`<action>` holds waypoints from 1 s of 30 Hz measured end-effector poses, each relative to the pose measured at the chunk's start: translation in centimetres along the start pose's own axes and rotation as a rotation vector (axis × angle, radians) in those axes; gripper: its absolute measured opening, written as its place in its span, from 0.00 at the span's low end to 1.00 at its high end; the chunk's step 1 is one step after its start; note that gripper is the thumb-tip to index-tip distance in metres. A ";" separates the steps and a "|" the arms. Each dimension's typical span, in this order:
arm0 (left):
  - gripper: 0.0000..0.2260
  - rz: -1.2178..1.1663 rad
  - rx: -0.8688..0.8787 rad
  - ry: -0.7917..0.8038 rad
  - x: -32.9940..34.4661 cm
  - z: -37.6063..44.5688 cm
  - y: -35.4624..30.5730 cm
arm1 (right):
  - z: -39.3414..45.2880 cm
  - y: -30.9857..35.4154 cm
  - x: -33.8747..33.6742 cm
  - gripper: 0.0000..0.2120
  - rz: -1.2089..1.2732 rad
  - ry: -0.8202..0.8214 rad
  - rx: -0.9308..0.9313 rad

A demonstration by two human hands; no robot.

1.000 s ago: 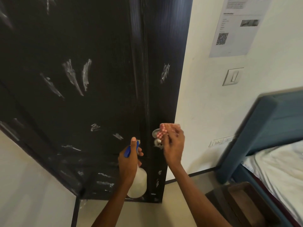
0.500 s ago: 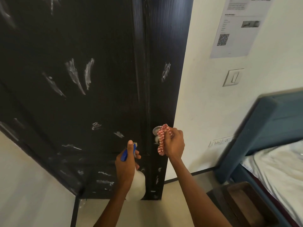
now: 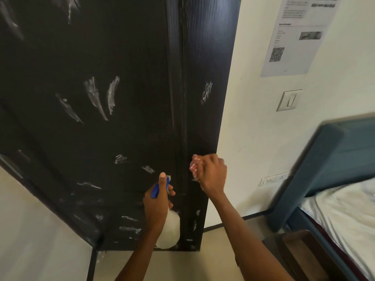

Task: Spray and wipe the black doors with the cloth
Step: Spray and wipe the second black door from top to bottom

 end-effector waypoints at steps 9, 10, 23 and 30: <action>0.23 0.009 0.048 0.015 0.3 -0.2 -0.2 | -4.9 -1.1 4.0 0.09 1.179 -0.053 1.183; 0.23 0.011 0.041 0.005 0.1 -0.1 -0.3 | -4.9 -0.4 4.6 0.11 1.305 -0.094 1.234; 0.24 -0.001 -0.008 -0.020 -1.3 0.8 -0.3 | -5.1 -0.8 4.4 0.14 1.466 -0.230 1.258; 0.19 -0.020 0.031 0.005 0.2 1.0 -0.2 | -1.3 -0.6 0.6 0.07 0.997 -0.259 0.749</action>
Point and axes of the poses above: each hand's wrist, its own z-axis towards the middle knuckle, its own x-axis out of the palm, y = z × x, the point moved 1 cm from there along z, towards the middle knuckle, and after that the axes turned 8 degrees about -x, right-handed, at the moved point
